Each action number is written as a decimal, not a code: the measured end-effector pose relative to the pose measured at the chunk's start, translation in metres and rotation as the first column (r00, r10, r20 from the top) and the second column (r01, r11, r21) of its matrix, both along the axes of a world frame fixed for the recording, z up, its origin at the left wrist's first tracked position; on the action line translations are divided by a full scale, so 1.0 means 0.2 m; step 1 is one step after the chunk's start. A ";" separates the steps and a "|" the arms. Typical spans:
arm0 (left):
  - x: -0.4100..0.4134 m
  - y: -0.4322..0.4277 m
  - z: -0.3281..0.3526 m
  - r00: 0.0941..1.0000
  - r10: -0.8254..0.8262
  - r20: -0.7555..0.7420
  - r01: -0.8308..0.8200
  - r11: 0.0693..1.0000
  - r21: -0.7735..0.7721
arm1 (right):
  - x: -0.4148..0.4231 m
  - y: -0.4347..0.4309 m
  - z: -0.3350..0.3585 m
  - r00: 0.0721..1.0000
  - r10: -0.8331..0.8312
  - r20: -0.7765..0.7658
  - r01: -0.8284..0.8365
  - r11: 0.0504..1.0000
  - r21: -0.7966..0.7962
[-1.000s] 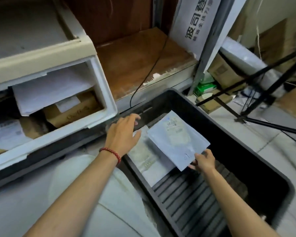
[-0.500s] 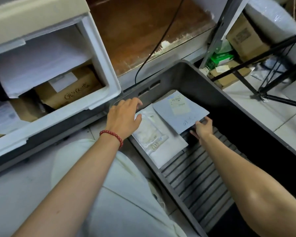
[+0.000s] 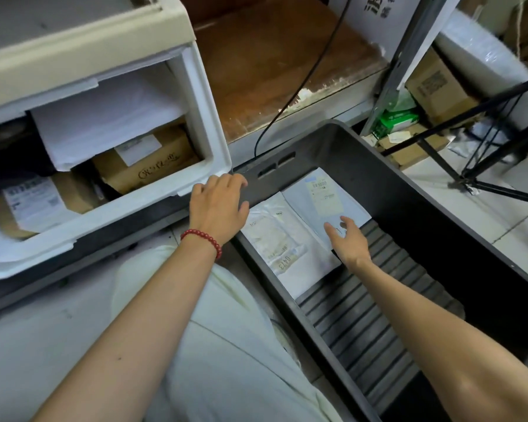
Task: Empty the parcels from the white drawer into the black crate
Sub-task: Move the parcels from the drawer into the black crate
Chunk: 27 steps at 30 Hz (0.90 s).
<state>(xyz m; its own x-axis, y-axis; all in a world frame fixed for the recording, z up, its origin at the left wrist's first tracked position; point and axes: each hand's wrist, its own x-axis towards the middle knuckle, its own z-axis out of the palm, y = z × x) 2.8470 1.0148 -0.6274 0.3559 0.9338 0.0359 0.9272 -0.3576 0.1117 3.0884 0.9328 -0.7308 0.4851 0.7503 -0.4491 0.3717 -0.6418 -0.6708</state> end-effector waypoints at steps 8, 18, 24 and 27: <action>-0.45 -0.04 0.26 0.988 0.149 -0.027 -0.145 0.983 0.114 | -0.32 0.18 0.41 0.715 0.446 0.538 -0.624 0.754 0.203; -1.09 -0.29 0.47 0.936 0.335 -0.109 -0.318 0.936 0.151 | -0.96 0.38 0.81 0.617 0.614 0.492 -0.786 0.514 0.344; -1.08 -0.26 0.40 0.914 0.401 -0.054 -0.390 0.909 0.145 | -1.23 0.44 0.89 0.511 0.677 0.530 -0.842 0.517 0.153; -0.99 -0.18 0.37 0.928 0.369 -0.052 -0.354 0.917 0.186 | -1.29 0.46 0.88 0.405 0.585 0.703 -0.866 0.493 0.089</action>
